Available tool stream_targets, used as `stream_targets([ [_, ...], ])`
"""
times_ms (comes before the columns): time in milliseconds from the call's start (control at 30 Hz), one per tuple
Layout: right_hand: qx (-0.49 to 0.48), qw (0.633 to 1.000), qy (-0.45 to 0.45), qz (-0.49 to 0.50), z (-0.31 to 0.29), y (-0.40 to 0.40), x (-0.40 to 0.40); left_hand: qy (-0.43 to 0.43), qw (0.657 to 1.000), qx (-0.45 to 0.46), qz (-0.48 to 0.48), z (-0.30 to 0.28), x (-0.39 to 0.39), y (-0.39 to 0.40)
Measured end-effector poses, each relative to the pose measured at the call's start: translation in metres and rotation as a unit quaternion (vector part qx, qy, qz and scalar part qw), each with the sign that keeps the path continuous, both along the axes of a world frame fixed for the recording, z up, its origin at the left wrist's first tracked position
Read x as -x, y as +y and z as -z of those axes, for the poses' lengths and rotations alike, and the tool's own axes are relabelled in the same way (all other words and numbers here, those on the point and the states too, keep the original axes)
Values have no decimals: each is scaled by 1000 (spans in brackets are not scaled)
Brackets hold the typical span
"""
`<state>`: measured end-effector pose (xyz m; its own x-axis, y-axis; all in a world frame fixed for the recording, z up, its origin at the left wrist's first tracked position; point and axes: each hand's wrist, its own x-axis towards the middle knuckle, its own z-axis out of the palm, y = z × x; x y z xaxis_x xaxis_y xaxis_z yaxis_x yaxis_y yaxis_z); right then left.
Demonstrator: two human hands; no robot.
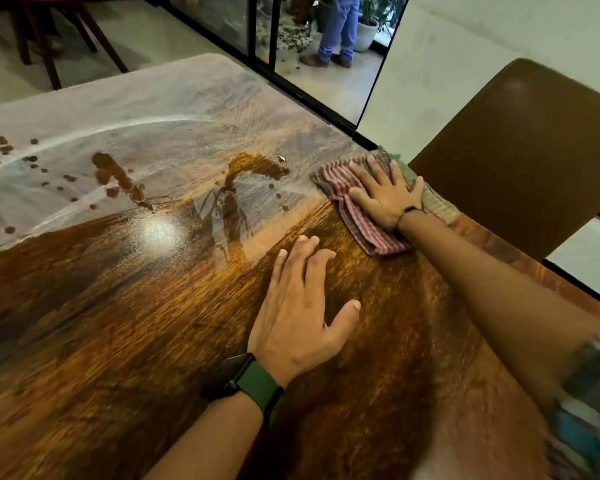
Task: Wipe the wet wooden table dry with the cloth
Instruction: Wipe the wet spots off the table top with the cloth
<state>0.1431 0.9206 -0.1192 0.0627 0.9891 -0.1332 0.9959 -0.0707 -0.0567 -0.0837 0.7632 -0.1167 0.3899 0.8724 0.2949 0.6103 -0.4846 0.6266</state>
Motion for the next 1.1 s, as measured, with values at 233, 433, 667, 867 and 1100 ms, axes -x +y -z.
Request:
stream_targets([
  [233, 8, 1000, -13, -20, 3, -14, 44, -54, 998, 20, -24, -12, 2, -3],
  [433, -12, 969, -20, -246, 13, -132, 124, -113, 980, 43, -158, -29, 39, 5],
  [667, -27, 972, 0, -234, 6, -88, 110, -73, 976, 43, -200, -8, 108, 39],
  [867, -3, 999, -7, -38, -2, 6, 107, -210, 945, 80, -240, -4, 115, 39],
  [1100, -13, 988, -12, -156, 6, -61, 201, -280, 924, 91, -244, -15, 114, 33],
])
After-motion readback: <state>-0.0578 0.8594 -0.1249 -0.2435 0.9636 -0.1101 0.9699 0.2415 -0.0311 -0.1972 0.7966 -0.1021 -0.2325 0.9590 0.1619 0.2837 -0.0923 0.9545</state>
